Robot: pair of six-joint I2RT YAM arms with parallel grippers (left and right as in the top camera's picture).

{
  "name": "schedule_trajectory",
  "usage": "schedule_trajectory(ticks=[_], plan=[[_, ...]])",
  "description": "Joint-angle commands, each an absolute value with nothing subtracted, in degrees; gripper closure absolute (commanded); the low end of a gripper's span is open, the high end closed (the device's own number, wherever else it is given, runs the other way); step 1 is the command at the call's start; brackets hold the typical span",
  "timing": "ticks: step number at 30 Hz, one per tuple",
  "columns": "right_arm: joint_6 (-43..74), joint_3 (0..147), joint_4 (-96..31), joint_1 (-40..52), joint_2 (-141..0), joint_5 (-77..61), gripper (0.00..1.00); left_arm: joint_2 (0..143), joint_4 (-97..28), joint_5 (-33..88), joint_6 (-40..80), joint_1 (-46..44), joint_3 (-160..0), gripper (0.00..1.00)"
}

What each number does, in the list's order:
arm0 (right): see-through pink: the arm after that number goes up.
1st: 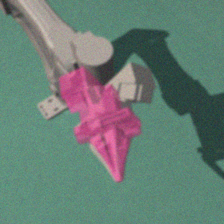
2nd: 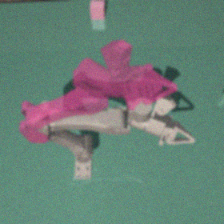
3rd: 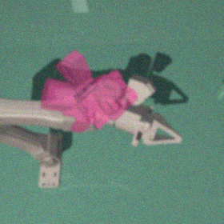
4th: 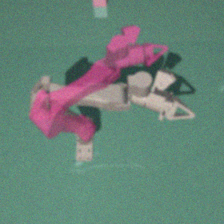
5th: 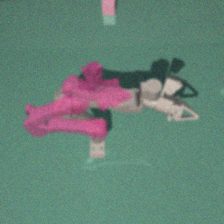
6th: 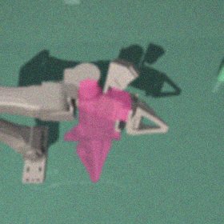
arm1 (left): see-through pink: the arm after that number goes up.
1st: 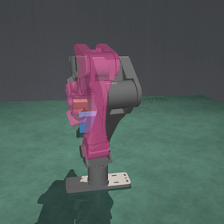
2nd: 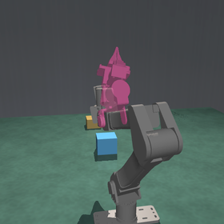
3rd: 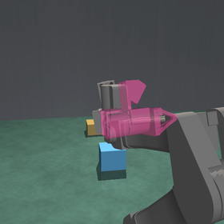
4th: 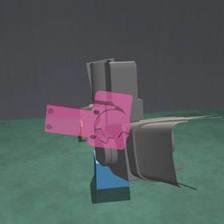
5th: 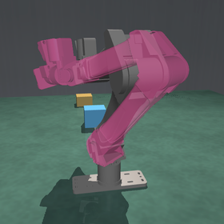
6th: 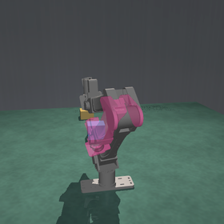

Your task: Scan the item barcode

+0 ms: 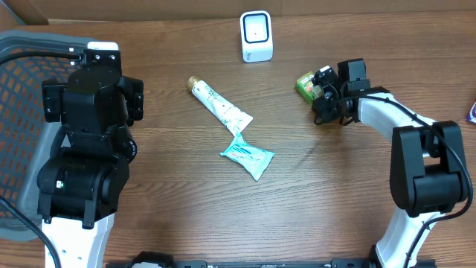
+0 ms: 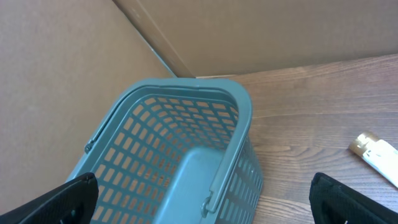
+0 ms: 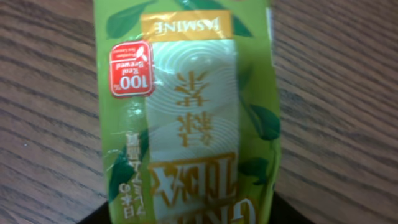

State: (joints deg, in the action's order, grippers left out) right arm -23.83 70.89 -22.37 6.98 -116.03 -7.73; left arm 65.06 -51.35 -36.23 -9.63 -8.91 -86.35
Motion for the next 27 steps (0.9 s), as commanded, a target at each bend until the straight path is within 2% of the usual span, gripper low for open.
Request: schedule_trajectory(ticks=[1,7,14,18,27], plan=[[-20.38,71.83,-25.71,6.81,-120.01,-2.31,0.60,65.25,-51.20,-36.14,-10.09,-8.93,-86.39,0.01],[-16.78,81.28,-38.61,6.81,-119.72,-3.07,0.60,65.25,-51.20,-36.14,-10.09,-8.93,-86.39,0.00],[-18.15,94.63,-52.27,6.81,-119.70,-3.03,0.60,65.25,-51.22,-36.14,-10.09,-8.93,-86.39,0.00],[-18.94,100.25,-55.05,7.31,-119.70,-1.67,0.60,65.25,-51.20,-36.14,-10.09,-8.93,-86.39,0.00],[-30.52,110.00,-57.56,14.94,-119.42,0.40,0.59,65.25,-51.20,-36.14,-10.09,-8.93,-86.39,0.00]])
